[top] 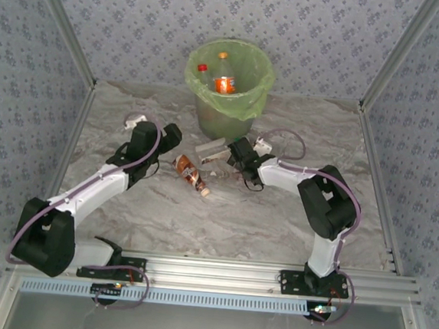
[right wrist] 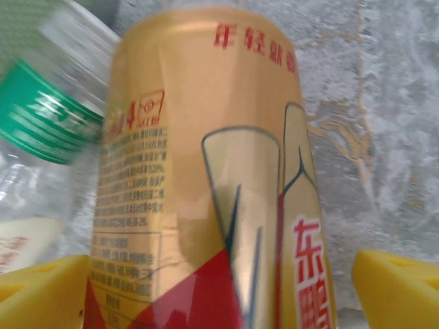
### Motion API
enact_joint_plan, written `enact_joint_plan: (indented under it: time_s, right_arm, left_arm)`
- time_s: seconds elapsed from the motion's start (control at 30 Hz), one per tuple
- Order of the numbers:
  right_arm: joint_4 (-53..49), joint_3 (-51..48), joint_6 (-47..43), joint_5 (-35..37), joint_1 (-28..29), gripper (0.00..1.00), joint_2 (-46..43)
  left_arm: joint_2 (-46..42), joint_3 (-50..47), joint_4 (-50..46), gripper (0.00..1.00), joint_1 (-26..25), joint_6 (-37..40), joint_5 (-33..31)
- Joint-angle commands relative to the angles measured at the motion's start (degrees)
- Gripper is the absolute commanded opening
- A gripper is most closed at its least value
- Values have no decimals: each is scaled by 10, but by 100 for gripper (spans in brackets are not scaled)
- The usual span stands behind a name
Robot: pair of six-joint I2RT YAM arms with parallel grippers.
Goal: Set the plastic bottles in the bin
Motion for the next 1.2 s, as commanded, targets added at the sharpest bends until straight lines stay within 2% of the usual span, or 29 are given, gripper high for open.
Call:
enact_joint_plan:
  time_s: [0.0,0.17,0.27,0.43,0.7,0.87,1.17]
  right_arm:
    - [-40,-7,-59,3,-10,97,-4]
    - [-5,-5,-178,-96,-53,93,4]
    - [-25,17,-222,-131,-70,93,21]
    - [-72,42,-224,-86,-69,91,39]
    - [-24,11,-233,-82,-63,79,40]
    - [-22,-6,-242,-64,-54,72,14]
    - [36,-74,-241,-38,-40,62,-55]
  left_arm:
    - [-12,-10,-2,99,5,-15,0]
    - [-7,-18,2,99,5,-18,9]
    - [2,-12,-8,99,5,-11,6]
    - [7,-7,-6,99,3,-21,15]
    - [9,-4,-25,99,2,-24,15]
    - [5,-4,-32,99,2,-22,16]
    - [-4,14,-65,99,3,30,46]
